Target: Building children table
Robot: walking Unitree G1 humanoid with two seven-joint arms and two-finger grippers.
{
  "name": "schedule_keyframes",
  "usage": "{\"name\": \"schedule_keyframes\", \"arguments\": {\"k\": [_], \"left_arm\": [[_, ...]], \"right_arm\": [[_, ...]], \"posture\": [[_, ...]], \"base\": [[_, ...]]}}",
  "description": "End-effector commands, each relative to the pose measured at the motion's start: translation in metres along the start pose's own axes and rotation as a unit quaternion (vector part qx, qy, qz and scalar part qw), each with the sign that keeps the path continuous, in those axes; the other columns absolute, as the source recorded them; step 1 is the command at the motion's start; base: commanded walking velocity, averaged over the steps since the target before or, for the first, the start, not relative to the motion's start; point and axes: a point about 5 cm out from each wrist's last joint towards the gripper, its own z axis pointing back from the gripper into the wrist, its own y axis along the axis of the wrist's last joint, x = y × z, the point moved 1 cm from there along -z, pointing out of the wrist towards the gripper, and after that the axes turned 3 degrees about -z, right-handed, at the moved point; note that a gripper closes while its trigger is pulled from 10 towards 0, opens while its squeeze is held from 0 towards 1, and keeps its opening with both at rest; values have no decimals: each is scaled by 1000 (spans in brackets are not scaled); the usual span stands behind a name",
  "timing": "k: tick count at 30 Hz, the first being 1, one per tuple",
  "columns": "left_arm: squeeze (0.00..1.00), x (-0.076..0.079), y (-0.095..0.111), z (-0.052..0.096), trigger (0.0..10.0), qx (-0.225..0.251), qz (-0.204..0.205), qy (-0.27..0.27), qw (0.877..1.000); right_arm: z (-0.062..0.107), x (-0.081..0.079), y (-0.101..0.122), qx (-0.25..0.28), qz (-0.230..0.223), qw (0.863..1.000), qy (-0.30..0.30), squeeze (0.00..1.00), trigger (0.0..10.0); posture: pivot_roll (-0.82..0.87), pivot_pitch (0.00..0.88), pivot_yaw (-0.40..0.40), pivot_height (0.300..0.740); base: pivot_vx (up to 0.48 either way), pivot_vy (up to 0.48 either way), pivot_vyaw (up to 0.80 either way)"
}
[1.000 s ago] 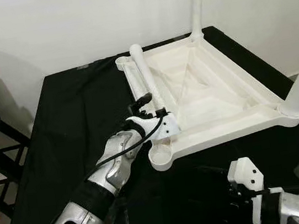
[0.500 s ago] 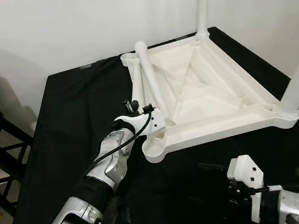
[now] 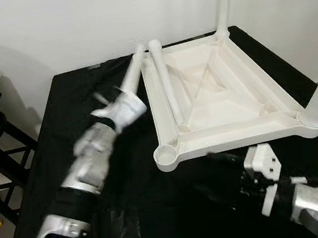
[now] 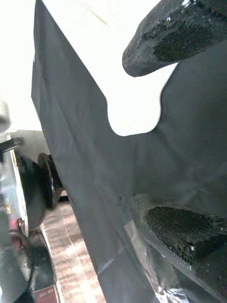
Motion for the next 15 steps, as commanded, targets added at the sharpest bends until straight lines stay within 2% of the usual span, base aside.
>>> {"name": "schedule_keyframes", "arguments": {"k": [1, 3, 4, 5, 6, 7, 8, 9, 10, 11, 12, 13, 14, 15], "left_arm": [[0, -21, -8, 4, 0, -16, 48, 22, 998], [0, -50, -6, 7, 0, 1, 134, 58, 989], [0, -50, -6, 7, 0, 1, 134, 58, 989], [0, -57, -5, 9, 0, 10, 163, 65, 984], [0, -65, -4, 11, 0, 28, 210, 68, 975], [0, -65, -4, 11, 0, 28, 210, 68, 975], [0, -69, -2, 14, 0, 54, 267, 63, 960], [0, -73, 2, 21, 0, 108, 384, 39, 916], [0, -73, 2, 21, 0, 108, 384, 39, 916], [0, -74, 4, 25, 0, 132, 431, 24, 892], [0, -74, 4, 25, 0, 132, 431, 24, 892], [0, -71, 5, 31, 0, 161, 490, -3, 857], [0, -71, 5, 31, 0, 161, 490, -3, 857], [0, -66, 4, 38, 0, 184, 545, -33, 817]], "right_arm": [[-2, -2, 0, 5, -12, 1000, 10, 0, 10000], [-6, -2, 1, 9, -10, 1000, 18, 0, 10000], [-6, -2, 1, 9, -10, 1000, 18, 0, 10000], [-7, -2, 2, 10, -11, 1000, 20, 0, 10000], [-8, -1, 4, 16, -13, 1000, 21, 0, 10000], [-8, -1, 4, 16, -13, 1000, 21, 0, 10000], [-10, 0, 7, 28, -17, 999, 21, 0, 10000], [-13, 4, 16, 64, -33, 997, 19, 0, 10000], [-13, 4, 16, 64, -33, 997, 19, 0, 10000], [-15, 6, 21, 82, -43, 996, 19, 0, 10000], [-15, 6, 21, 82, -43, 996, 19, 0, 10000], [-16, 9, 28, 111, -61, 992, 19, 0, 10000], [-16, 9, 28, 111, -61, 992, 19, 0, 10000], [-17, 11, 33, 139, -84, 987, 22, 0, 10000]], "posture": [[-56, 120, 42, 740], [-50, 120, 37, 740], [-50, 120, 37, 740], [-50, 120, 37, 740], [-44, 119, 36, 740], [-44, 119, 36, 740], [-44, 118, 36, 740], [-45, 116, 38, 740], [-45, 116, 38, 740], [-45, 116, 38, 740], [-45, 116, 38, 740], [-41, 115, 41, 740], [-41, 115, 41, 740], [-38, 112, 44, 740]], "base": [[0, 0, 0], [0, 0, 0], [0, 0, 0], [0, 0, 0], [0, 0, 0], [0, 0, 0], [0, 0, 0], [0, 0, 0], [0, 0, 0], [0, 0, 0], [0, 0, 0], [0, 0, 0], [0, 0, 0], [0, 0, 0]]}}
